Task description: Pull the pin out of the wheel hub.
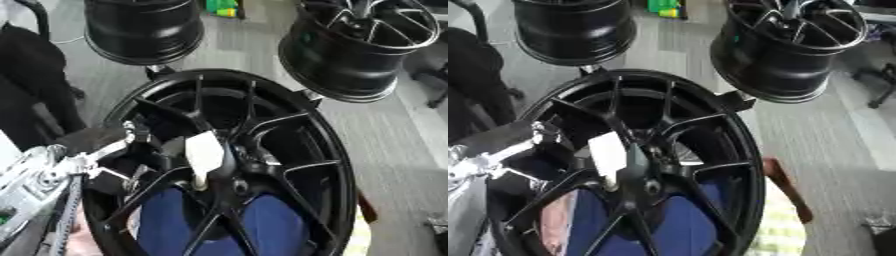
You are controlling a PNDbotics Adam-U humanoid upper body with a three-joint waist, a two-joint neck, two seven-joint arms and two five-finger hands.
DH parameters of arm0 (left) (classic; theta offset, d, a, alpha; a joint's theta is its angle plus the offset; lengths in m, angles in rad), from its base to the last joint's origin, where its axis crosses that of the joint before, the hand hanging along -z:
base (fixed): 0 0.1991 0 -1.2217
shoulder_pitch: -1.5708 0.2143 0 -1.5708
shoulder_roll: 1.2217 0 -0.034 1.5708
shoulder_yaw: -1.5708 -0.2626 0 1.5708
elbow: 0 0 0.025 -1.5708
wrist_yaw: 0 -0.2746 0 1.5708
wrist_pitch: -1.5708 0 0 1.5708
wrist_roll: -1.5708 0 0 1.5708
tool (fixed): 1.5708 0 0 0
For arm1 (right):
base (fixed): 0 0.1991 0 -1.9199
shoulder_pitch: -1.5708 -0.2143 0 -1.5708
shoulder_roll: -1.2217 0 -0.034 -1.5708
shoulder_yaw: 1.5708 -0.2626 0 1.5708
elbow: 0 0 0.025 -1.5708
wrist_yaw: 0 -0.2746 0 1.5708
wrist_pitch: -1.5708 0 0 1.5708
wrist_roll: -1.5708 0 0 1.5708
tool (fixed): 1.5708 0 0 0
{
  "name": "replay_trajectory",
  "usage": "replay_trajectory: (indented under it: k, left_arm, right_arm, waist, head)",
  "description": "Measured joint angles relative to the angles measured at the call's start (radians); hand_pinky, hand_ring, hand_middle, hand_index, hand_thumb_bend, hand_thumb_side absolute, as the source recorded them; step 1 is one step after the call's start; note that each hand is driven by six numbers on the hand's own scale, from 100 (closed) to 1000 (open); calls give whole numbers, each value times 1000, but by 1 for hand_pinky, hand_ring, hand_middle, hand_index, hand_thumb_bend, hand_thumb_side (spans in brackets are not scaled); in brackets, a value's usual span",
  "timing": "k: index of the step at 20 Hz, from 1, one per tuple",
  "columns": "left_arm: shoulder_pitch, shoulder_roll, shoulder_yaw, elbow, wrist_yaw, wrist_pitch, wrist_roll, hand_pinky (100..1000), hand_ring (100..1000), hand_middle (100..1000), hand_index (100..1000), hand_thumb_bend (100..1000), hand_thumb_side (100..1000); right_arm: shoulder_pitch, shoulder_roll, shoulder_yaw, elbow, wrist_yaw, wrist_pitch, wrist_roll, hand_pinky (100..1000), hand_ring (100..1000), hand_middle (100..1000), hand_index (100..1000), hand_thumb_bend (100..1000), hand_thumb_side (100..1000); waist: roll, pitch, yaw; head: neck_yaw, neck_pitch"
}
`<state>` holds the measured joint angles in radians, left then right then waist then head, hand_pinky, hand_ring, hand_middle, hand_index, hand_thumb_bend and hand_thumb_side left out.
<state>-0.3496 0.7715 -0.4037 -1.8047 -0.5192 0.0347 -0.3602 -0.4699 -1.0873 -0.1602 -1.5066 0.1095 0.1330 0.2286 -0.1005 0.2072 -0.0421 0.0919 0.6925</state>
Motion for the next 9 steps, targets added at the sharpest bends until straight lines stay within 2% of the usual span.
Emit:
replay_trajectory:
  k: [5, 9]
  left_arm:
    - [-4, -4, -5, -1, 0, 0, 0, 728, 701, 591, 735, 242, 201]
    - [-6, -7, -5, -1, 0, -1, -1, 729, 701, 592, 735, 242, 201]
  right_arm:
    - [-16, 0, 49, -123, -79, 5, -80, 861, 803, 763, 829, 100, 533]
    - [-19, 0, 98, -230, -102, 9, -87, 867, 809, 763, 833, 100, 515]
  waist:
    - [0, 0, 7]
    - [0, -1, 11]
  head:
    - [-4, 0]
    - [-9, 0]
